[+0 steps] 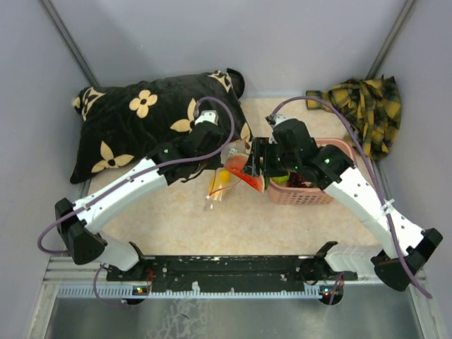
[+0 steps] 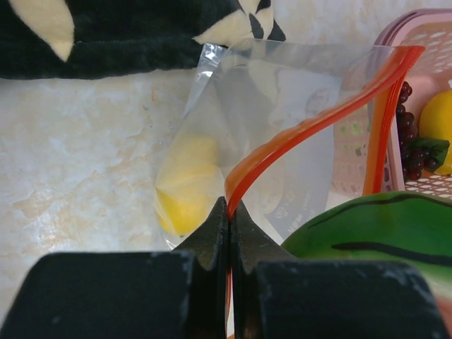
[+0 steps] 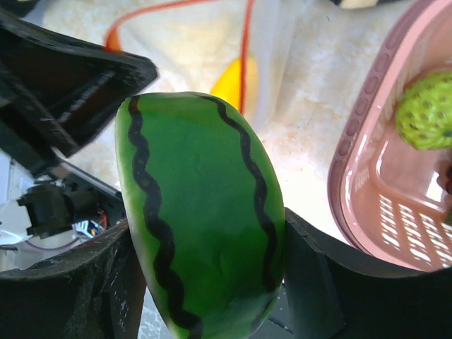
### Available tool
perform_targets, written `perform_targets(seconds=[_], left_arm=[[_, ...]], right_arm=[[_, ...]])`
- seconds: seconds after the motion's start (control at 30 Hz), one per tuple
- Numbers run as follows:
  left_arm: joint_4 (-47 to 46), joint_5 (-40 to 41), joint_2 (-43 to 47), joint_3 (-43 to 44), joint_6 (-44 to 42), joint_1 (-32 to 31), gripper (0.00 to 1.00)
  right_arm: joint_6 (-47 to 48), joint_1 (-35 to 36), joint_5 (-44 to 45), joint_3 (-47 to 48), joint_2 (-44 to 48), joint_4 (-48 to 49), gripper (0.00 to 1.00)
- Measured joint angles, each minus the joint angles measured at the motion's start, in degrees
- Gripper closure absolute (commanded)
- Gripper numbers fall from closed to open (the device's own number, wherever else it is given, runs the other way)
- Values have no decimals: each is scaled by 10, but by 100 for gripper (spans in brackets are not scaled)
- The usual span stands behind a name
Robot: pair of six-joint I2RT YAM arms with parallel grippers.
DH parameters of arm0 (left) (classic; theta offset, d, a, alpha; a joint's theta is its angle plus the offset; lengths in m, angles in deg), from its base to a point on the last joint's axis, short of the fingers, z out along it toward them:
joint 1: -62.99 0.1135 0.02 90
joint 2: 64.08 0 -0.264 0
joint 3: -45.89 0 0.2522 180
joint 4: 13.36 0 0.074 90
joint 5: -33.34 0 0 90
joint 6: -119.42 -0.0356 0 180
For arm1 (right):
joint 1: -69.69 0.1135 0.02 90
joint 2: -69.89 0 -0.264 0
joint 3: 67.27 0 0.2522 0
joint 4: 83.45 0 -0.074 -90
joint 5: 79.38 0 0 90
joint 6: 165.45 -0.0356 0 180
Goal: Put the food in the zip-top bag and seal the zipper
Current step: Place the fake fruit in the zipper food storage bag.
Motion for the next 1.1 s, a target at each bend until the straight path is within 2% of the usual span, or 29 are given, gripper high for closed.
perform_targets(seconds=[0.33, 0.63, 0.97, 1.03, 1.1], left_arm=[[6, 14, -14, 24, -2, -16, 100], [7, -3, -24, 24, -2, -30, 100], [2, -59, -25, 21, -4, -32, 100], [-5, -69, -25, 17, -4, -33, 100], [-12, -80, -25, 9, -5, -33, 100]], right_arm=[[-20, 0, 40, -1, -33, -23, 93], [-60, 0, 60, -5, -70, 21, 91], [-101, 0, 71, -87, -82, 130, 78], [-106, 0, 73, -95, -85, 146, 73], [-109, 0, 76, -104, -85, 160, 63]])
